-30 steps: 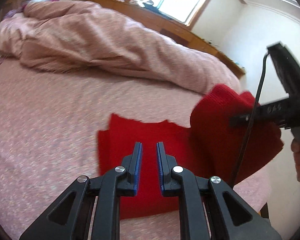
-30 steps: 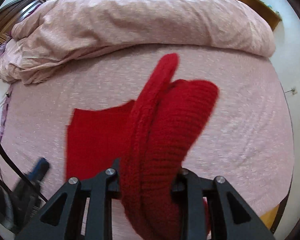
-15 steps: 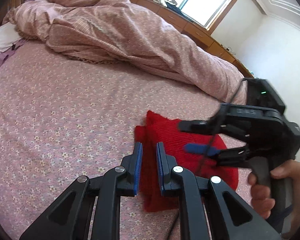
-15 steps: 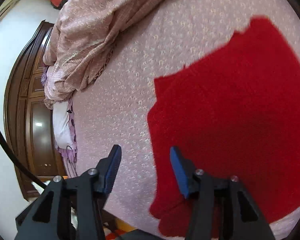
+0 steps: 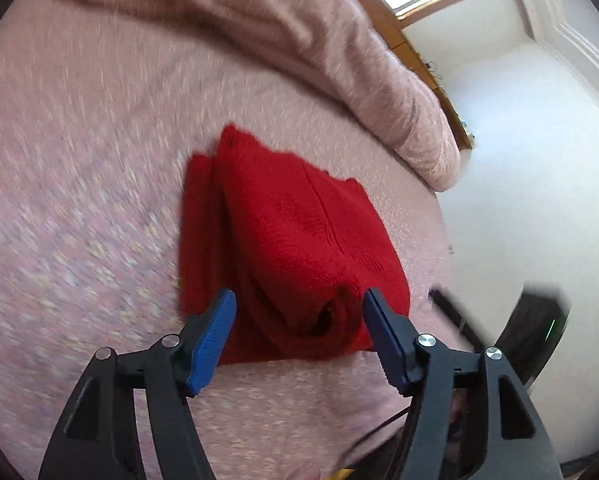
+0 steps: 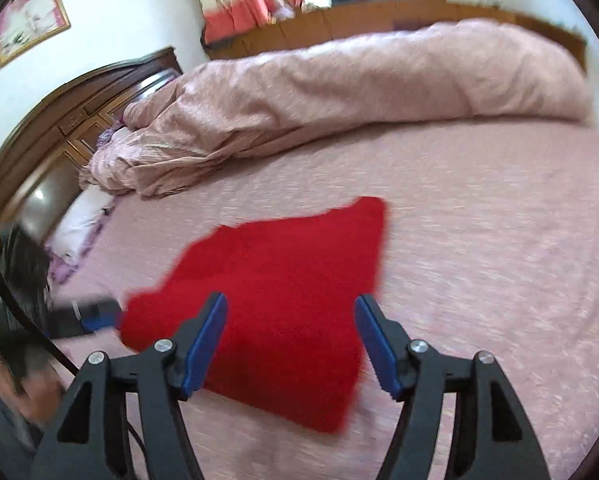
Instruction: Fold small clothes
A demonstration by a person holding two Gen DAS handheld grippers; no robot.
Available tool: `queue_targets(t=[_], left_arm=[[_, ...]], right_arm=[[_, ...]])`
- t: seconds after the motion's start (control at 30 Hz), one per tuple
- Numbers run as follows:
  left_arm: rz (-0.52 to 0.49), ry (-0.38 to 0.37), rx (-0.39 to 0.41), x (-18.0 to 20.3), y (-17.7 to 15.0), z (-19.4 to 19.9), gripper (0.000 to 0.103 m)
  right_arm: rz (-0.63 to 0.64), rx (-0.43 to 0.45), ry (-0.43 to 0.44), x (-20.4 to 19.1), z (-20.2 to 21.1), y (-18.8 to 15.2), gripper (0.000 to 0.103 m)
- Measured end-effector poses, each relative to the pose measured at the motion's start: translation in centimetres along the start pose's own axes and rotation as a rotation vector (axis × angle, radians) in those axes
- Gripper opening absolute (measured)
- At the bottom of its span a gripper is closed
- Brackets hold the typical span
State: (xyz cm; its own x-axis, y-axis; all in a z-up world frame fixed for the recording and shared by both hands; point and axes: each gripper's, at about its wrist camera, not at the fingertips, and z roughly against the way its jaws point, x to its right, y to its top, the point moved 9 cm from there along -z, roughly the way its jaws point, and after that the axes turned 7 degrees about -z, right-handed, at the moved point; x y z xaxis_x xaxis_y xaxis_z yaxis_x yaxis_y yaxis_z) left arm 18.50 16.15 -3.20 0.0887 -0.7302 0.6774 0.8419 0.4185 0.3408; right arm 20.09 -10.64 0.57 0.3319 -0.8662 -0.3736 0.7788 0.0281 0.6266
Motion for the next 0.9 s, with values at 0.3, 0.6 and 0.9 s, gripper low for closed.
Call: queue_targets(t=[0.3, 0.6, 0.9], left_arm=[[0.068, -0.007, 0.038, -0.3, 2.2, -1.6, 0.008], [-0.273, 0.213, 0.103, 1.2, 5.3, -1.5, 0.01], [-0.084, 0.152, -0.013, -2.3, 0.4, -0.3, 0.048]], right_arm=[[0.091, 0.132, 0.006, 2.8, -0.7, -5.8, 0.074], [0.142, 0.048, 0.014, 1.1, -4.2, -7.0, 0.078], [0.159, 0.051, -0.003, 0.8, -4.4, -7.1, 0.079]])
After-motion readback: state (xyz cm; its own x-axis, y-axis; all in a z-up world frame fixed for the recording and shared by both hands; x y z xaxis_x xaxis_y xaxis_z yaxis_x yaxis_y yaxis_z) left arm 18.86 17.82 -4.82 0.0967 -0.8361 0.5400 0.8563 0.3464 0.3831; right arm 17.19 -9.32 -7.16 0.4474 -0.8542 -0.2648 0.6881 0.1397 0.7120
